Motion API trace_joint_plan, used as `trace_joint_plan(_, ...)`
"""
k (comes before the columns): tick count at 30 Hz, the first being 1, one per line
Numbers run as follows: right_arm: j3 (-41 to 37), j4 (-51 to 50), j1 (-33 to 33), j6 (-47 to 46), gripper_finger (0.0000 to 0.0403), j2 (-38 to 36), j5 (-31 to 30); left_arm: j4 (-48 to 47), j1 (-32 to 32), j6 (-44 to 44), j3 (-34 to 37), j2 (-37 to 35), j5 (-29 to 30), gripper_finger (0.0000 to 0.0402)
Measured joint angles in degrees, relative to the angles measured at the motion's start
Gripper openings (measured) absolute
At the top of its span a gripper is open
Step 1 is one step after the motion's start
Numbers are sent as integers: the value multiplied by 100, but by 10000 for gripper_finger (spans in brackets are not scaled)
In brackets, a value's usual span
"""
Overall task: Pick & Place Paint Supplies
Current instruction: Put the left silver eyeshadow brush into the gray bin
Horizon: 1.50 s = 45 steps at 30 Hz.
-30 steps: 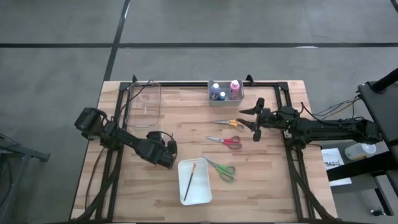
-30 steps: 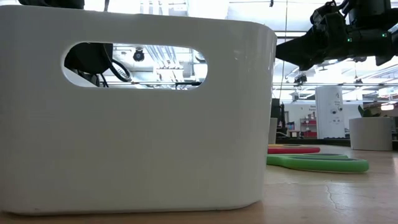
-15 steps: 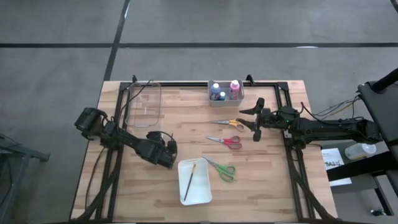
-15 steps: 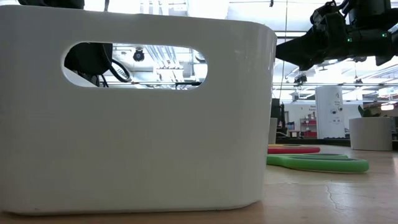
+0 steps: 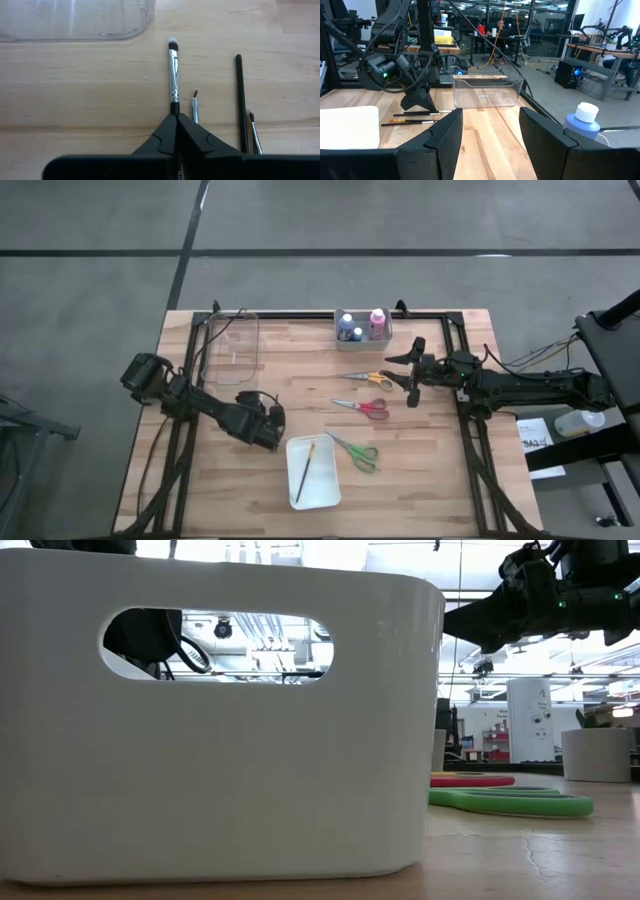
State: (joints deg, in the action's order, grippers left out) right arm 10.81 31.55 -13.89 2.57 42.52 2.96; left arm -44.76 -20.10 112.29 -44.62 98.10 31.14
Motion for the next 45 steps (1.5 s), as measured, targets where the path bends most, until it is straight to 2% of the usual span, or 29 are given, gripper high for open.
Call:
trace_joint_plan(7,0,0,-2,0,193,0,0,105,0,-5,-2,13,-77,87)
trace_joint_plan(10,0,0,-4,0,193,0,0,127,0,-179,-2,13,-66,101)
trace_joint_plan(17,0,0,-4,0,193,0,0,90,13,-304,-2,13,76,104)
trace_joint_plan(27,0,0,-2,0,193,0,0,-47,201,-288,2,11,669,104)
trace_joint_plan(36,0,0,0,0,193,0,0,-16,381,-560,24,9,795,104)
trace_joint_plan(45,0,0,0,0,193,0,0,859,413,-589,561,-20,859,104)
